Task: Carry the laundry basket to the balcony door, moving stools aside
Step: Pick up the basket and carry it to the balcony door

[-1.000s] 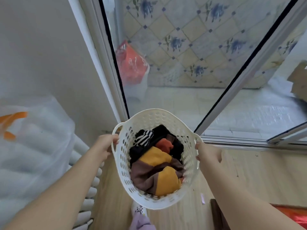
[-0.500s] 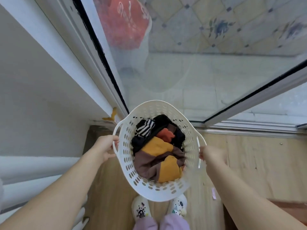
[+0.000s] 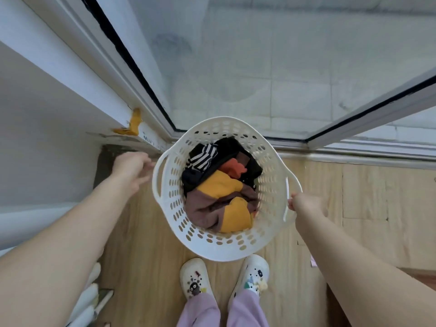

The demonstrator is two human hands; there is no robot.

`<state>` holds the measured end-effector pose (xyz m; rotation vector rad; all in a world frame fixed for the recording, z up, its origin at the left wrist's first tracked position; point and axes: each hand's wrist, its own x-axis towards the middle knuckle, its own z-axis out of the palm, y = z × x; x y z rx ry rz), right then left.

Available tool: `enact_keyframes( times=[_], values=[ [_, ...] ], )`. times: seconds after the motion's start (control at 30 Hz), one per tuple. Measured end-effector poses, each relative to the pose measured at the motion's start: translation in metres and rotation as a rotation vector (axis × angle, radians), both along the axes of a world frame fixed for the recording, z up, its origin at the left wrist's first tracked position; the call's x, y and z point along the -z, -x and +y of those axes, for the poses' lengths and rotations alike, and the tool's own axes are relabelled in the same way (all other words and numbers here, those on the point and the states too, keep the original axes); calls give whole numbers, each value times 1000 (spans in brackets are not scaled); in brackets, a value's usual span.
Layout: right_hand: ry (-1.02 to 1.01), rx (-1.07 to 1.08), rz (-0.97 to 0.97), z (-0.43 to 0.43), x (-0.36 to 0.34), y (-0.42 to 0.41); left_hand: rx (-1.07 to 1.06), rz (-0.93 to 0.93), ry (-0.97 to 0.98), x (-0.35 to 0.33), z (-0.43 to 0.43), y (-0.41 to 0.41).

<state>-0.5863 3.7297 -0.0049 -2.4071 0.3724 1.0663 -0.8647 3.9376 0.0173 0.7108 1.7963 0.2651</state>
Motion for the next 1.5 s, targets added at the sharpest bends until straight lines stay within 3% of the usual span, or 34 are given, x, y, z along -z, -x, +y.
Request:
enact_keyframes(
  times=[0.13,0.37,0.53,0.8,1.13,1.37,1.5],
  values=[
    [95,-43,-162,-3,-3,3,163,-22,-20,-3,8,-8],
    [36,-170,-77,3,-14,1,355,59,78,6,-31,-17],
    [-14,-247,-140,-1,-19,6,204,160,28,12,-40,2],
    [-102,-260,-209,43,-27,20,131,253,-90,15,-32,45],
    [-206,-209,21,43,-4,49,118,297,-167,20,-2,57],
    [-268,-255,85,58,-10,66,217,286,-64,4,5,88],
    [-215,-289,49,60,-25,65,316,278,-99,-5,-5,78]
  ],
)
